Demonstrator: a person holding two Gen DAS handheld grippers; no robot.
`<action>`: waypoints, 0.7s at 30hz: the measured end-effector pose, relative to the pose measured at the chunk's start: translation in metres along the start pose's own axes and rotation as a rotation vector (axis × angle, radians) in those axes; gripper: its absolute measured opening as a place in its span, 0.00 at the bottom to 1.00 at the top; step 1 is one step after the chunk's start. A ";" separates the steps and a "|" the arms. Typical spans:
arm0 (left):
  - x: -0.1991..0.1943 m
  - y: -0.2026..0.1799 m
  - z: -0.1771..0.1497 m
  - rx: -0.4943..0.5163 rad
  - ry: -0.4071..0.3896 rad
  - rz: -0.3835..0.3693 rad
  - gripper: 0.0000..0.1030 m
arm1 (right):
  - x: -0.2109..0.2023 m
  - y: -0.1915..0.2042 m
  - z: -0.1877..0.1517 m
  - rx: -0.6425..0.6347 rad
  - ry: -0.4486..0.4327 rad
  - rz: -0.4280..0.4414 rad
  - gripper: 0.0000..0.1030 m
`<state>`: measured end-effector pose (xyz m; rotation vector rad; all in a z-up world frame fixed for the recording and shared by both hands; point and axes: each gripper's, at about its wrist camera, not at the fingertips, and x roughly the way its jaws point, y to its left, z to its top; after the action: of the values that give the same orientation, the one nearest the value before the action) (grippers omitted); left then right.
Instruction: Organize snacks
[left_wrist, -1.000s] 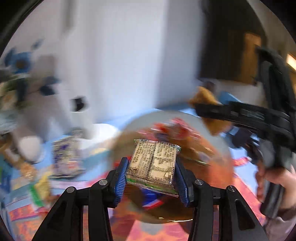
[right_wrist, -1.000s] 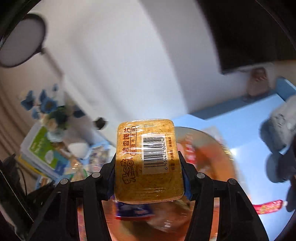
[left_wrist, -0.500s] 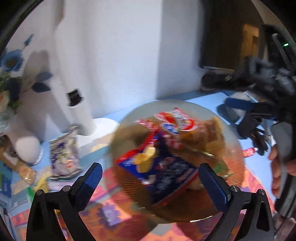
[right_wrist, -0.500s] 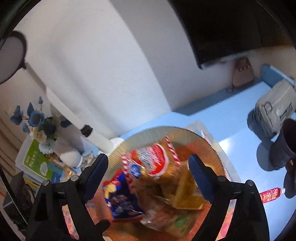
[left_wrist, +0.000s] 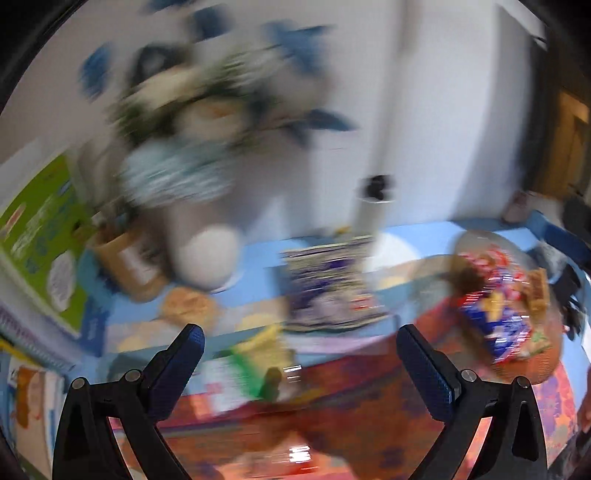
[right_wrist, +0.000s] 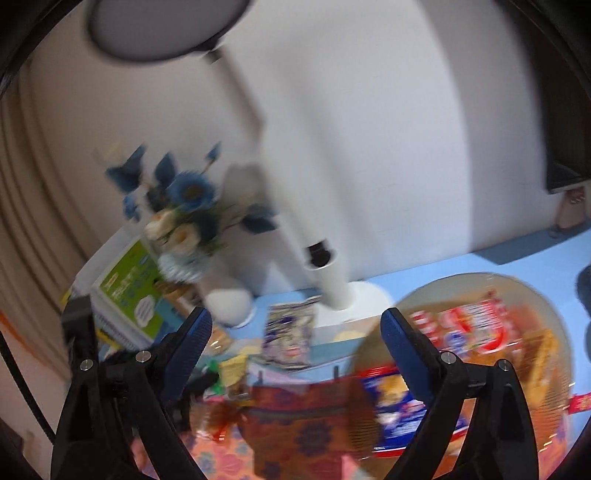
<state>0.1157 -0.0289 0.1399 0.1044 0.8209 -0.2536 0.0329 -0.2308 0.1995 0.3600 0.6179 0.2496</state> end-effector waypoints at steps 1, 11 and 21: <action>0.003 0.015 -0.002 -0.016 0.007 0.012 1.00 | 0.008 0.010 -0.005 -0.014 0.012 0.008 0.91; 0.051 0.107 -0.041 -0.220 0.065 -0.033 1.00 | 0.105 0.096 -0.096 -0.182 0.269 0.009 0.91; 0.113 0.109 -0.070 -0.265 0.099 -0.173 1.00 | 0.177 0.112 -0.171 -0.304 0.406 -0.089 0.91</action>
<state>0.1681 0.0688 0.0089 -0.2055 0.9568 -0.3020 0.0556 -0.0267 0.0237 -0.0155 0.9778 0.3292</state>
